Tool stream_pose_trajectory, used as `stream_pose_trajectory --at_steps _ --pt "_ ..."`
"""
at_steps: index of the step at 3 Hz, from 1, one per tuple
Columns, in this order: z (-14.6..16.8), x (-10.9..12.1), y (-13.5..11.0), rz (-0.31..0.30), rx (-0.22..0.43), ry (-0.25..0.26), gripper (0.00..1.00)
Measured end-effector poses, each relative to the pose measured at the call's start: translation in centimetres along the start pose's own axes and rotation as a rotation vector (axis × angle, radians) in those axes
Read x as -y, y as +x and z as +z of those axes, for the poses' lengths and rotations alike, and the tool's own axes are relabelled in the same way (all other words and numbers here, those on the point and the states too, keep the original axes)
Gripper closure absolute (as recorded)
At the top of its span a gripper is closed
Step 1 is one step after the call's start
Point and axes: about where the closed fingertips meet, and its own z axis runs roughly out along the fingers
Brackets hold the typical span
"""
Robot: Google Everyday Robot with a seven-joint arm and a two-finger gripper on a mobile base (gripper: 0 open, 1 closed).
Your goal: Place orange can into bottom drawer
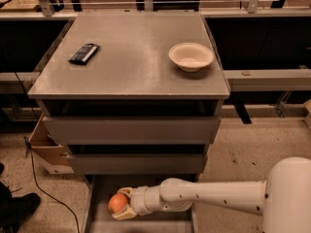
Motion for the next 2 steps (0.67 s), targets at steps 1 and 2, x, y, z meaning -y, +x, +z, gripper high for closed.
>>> stream_pose_trajectory --at_steps 1,2 --pt "3.1 -0.2 2.8 0.026 0.005 0.025 1.0" --pt "6.0 -0.8 5.3 0.08 0.013 0.047 1.0"
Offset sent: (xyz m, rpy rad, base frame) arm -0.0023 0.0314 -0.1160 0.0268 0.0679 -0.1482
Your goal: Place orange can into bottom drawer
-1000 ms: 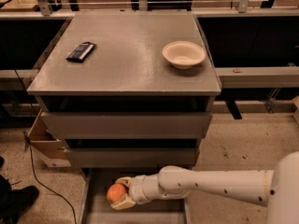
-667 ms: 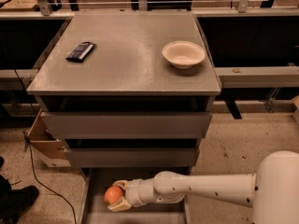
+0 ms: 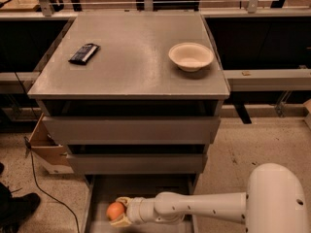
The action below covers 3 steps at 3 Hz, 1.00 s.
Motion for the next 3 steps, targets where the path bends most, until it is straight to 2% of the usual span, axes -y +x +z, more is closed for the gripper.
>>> stream_pose_trajectory --at_steps 1,3 --pt "0.1 -0.1 -0.1 -0.002 -0.004 0.001 1.0" --pt "3.1 1.4 2.1 -0.01 0.021 0.069 1.0"
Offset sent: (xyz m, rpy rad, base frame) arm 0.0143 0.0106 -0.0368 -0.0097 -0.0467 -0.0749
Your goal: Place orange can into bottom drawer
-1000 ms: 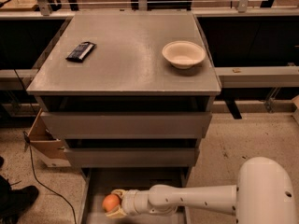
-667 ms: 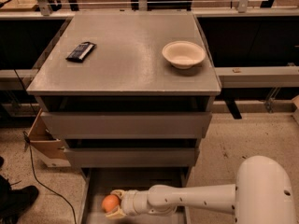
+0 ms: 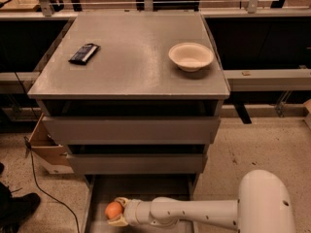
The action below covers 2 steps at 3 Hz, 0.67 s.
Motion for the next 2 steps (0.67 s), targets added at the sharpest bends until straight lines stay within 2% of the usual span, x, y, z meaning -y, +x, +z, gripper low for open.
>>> stream_pose_trajectory --at_steps 1,2 --pt "1.8 3.2 2.0 0.003 0.018 0.069 1.0" --pt "2.8 6.1 4.6 0.002 0.005 0.109 1.0"
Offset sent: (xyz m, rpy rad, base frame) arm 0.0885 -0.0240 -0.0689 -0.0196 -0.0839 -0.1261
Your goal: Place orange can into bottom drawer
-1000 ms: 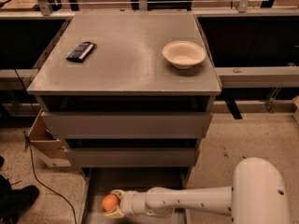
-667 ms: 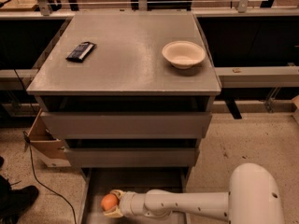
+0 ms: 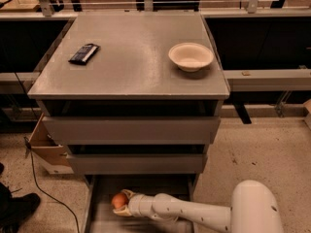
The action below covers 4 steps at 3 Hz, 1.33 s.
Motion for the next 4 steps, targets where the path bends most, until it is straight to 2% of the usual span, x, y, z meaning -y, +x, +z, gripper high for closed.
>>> stream_pose_trajectory --at_steps 1,2,3,4 --pt "0.7 0.5 2.3 0.016 -0.019 0.004 1.0" --pt "0.9 0.8 4.2 0.029 -0.041 0.013 0.81" --pt "1.5 0.9 6.2 0.034 -0.101 0.009 0.5" --pt "1.8 0.8 7.4 0.039 -0.133 0.001 0.27"
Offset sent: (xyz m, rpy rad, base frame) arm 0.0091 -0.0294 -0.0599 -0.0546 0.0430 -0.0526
